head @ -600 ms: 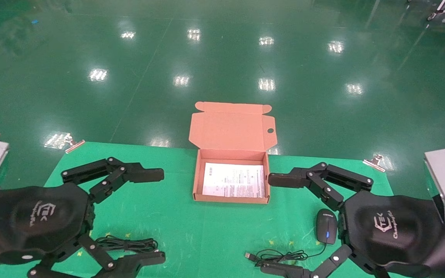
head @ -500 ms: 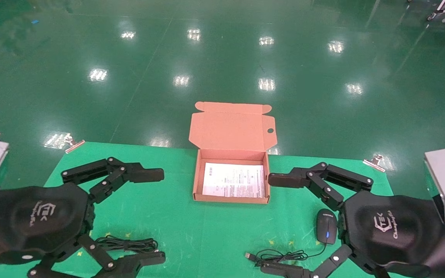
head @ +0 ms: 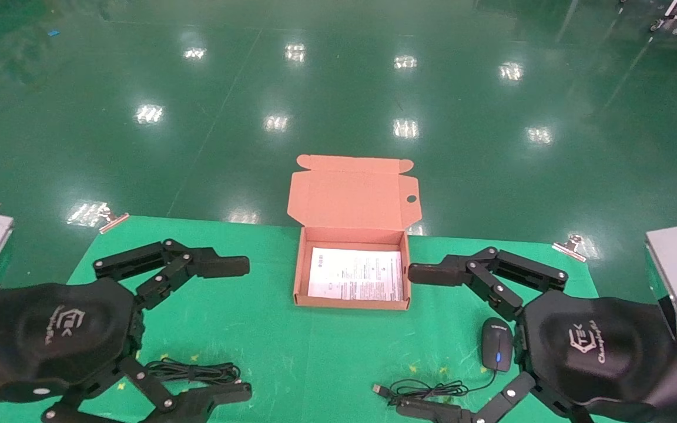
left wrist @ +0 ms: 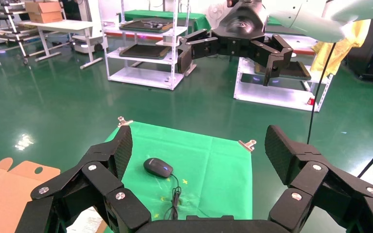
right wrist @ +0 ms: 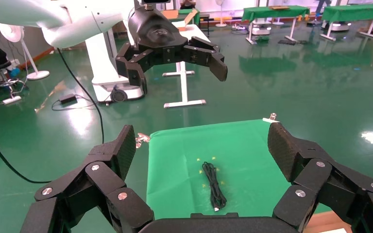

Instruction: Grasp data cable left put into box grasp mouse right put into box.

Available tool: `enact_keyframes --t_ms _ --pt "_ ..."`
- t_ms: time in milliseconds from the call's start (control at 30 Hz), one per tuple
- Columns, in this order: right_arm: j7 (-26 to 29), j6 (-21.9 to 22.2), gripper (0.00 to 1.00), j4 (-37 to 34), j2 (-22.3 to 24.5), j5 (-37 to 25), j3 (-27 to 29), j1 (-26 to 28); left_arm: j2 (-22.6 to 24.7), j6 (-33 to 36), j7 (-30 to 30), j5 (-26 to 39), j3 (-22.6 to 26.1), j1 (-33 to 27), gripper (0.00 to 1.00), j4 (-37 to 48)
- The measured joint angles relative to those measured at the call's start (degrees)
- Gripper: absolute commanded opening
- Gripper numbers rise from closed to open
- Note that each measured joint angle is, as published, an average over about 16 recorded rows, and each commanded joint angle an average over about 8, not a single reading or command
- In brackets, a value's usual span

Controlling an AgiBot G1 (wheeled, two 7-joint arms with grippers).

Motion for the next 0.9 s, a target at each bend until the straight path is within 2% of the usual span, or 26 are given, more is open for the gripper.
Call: enact_keyframes --t_ms 300,467,700,900 --pt "-0.2 0.2 1.00 0.0 0.0 -0.5 -0.1 0.1 0.2 0.1 0.3 0.3 0.1 -0.4 1.00 -0.1" --pt "-1.6 -0.1 1.00 0.7 0.2 -3.3 -0.7 1.4 0.7 0.9 0.7 2.5 1.1 -2.1 1.00 -0.2" --pt "-5.8 -1.5 1.00 2.2 -0.1 -11.7 -3.5 6.2 2.1 2.6 0.0 9.6 4.9 -7.1 1.00 -0.3" --pt "-11.7 -3.0 1.00 3.5 -1.2 -21.8 -8.2 12.4 3.9 4.2 -1.2 18.6 11.0 -13.1 1.00 -0.4"
